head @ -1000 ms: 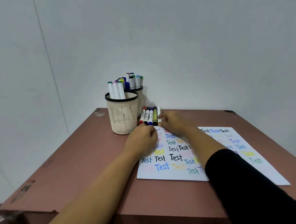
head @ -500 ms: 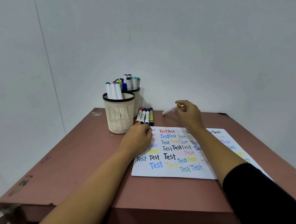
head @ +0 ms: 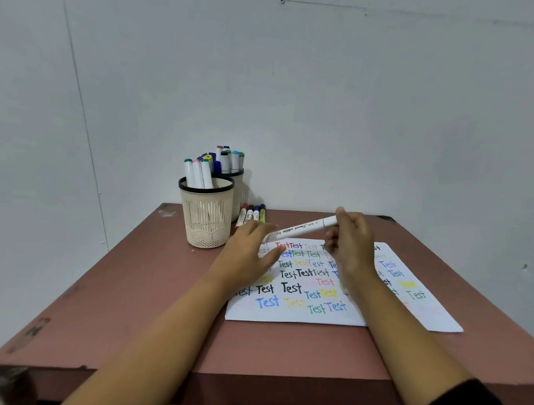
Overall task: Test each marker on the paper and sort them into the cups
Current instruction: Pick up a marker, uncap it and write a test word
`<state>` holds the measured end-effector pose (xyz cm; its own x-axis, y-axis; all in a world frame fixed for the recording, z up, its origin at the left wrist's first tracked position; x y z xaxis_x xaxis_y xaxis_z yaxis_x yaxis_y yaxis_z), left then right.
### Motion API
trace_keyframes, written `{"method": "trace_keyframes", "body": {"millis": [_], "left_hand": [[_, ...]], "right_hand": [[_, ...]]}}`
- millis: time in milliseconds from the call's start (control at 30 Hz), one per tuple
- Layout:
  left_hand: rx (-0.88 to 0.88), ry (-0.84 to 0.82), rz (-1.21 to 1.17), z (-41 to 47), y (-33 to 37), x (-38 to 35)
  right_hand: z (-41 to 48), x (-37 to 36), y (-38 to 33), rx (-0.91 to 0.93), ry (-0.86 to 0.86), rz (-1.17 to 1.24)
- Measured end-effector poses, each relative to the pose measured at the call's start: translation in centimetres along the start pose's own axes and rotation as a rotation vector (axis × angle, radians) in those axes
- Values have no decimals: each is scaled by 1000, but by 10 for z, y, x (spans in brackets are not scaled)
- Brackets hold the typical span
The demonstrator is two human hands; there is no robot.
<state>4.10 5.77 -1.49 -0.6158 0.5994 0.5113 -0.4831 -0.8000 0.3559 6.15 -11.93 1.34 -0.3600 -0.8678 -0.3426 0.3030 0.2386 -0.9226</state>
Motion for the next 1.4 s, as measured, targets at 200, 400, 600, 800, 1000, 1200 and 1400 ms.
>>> {"method": "trace_keyframes", "body": {"millis": [200, 400, 600, 800, 1000, 1200, 1400], "left_hand": [[14, -13, 41, 0, -3, 0], [47, -90, 80, 0, 2, 1], [28, -56, 77, 1, 7, 2], [91, -63, -11, -1, 11, 6], [161, -49, -2, 0, 12, 8], [143, -54, 83, -1, 15, 9], [213, -93, 5, 1, 4, 6]], "right_hand": [[-8, -2, 4, -73, -191, 28], [-10, -3, 5, -206, -244, 122], [-17, -7, 15, -205, -435, -15], [-16, -7, 16, -212, -445, -11], [-18, -9, 12, -234, -453, 50], [-20, -10, 13, -270, -423, 82], [-12, -6, 9, -348, -229, 270]]}}
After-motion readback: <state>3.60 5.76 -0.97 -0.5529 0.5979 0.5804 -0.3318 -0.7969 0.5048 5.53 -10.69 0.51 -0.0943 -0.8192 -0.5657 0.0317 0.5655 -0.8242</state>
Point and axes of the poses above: each hand's wrist, its own z-axis towards the middle knuckle, its own x-axis out of the back of the hand, y = z × x, the point moved 1 cm from there along z, towards the middle knuckle, and after that the axes turned 12 degrees about y, right-handed, at the moved point
